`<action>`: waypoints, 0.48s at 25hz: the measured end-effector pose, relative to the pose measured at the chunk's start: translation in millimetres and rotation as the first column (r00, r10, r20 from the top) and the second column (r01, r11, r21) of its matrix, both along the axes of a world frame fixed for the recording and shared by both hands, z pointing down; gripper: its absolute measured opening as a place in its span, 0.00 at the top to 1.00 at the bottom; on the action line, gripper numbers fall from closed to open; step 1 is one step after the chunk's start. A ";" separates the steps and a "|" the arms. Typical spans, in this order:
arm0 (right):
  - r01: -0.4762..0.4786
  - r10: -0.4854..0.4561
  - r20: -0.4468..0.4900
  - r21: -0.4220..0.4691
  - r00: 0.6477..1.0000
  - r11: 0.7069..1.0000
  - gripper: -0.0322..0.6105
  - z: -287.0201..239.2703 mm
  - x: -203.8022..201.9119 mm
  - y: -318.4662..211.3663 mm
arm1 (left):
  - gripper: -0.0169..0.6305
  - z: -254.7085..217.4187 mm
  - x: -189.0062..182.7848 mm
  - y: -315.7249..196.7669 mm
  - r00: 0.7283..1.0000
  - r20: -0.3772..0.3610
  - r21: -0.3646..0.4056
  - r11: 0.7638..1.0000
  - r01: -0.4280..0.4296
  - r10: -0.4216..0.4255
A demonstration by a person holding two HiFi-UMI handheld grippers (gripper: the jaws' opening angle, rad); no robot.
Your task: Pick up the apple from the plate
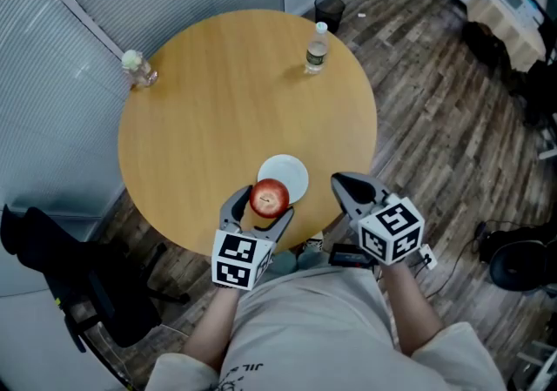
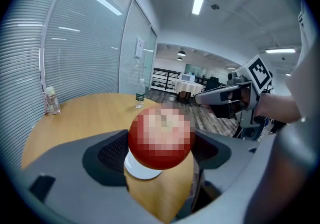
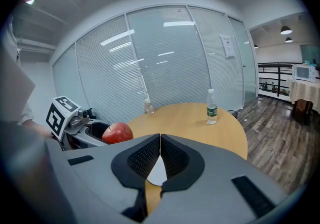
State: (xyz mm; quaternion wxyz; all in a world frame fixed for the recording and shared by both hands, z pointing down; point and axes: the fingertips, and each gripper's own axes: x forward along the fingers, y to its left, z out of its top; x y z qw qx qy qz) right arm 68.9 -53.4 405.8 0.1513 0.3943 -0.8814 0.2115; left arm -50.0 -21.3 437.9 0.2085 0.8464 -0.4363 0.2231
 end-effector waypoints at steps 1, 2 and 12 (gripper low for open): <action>0.000 0.000 0.001 -0.001 1.000 1.000 0.90 0.1 0.8 1.0 | 0.37 -0.4 0.2 0.5 1.000 0.001 0.000 1.000 0.001 -0.001; -0.001 0.001 0.003 -0.002 1.000 1.000 0.90 0.2 1.2 1.9 | 0.37 -0.9 -0.1 0.8 1.000 0.001 0.001 1.000 0.002 -0.002; 0.007 -0.007 0.012 -0.001 1.000 1.000 0.90 -1.9 1.9 8.5 | 0.37 -2.8 2.3 5.0 1.000 0.000 0.001 1.000 -0.001 0.001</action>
